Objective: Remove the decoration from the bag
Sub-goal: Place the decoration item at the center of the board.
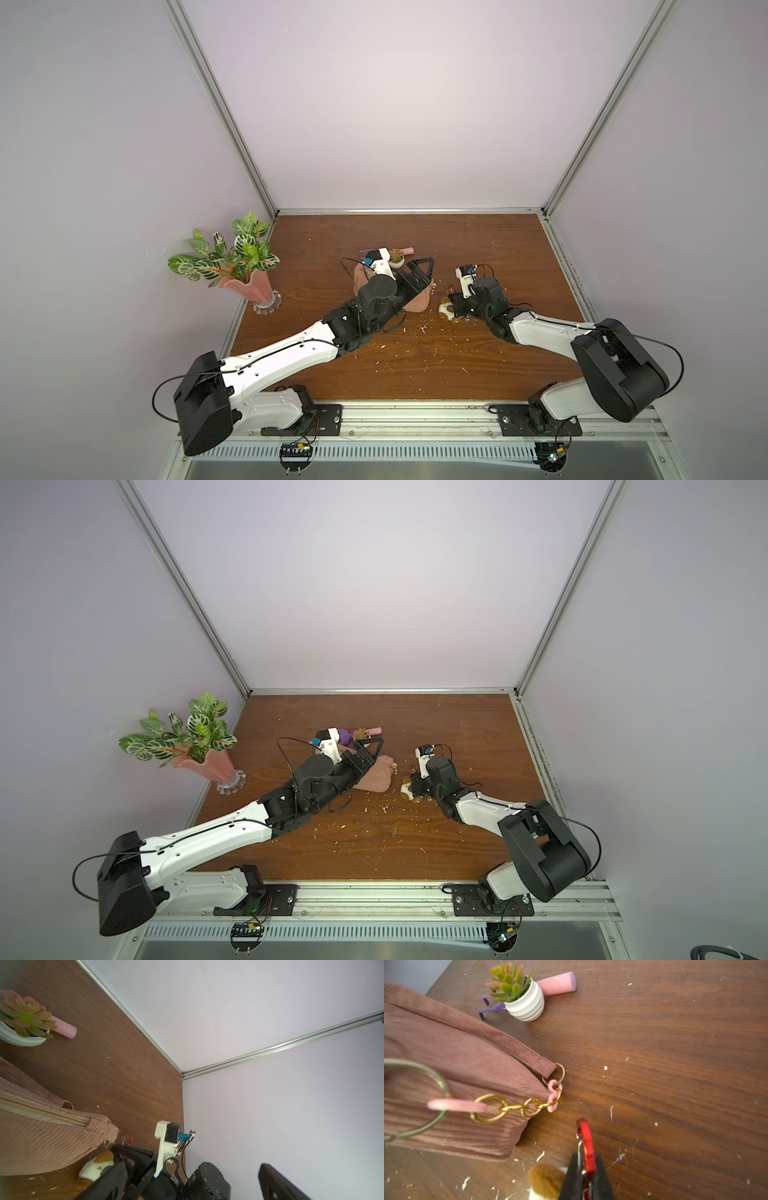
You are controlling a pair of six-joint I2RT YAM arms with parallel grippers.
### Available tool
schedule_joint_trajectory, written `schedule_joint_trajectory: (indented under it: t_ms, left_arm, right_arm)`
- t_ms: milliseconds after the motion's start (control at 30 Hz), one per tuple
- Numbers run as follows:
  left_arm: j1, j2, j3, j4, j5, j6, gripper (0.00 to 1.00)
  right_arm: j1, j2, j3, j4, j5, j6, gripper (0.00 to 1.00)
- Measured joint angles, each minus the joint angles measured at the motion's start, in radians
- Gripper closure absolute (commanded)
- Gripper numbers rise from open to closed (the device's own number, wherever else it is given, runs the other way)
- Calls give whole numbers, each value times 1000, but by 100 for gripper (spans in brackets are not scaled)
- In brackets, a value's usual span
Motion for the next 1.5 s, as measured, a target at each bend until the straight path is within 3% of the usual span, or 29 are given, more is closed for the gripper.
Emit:
schedule_joint_trajectory:
  t_ms: [333,700,967,1067,1500]
  left_arm:
    - [0,-24,-24,-14,-24,4,0]
    - [0,-37,-24,-19,-45,23,0]
    - [0,-37,-24,-19,-51,35,0]
    - [0,-37,-24,-19,-55,39,0]
    - [0,-39,-24,-42,-55,47,0]
  right_arm:
    - [-24,48,59,8,-18,-2,100]
    - [-25,-252,54,-129,-152,0,100]
    - [-24,-283,36,-293,-299,-21,100]
    - [-25,-251,29,-333,-332,-45,100]
    - [-55,145,119,-270,-317,-77,100]
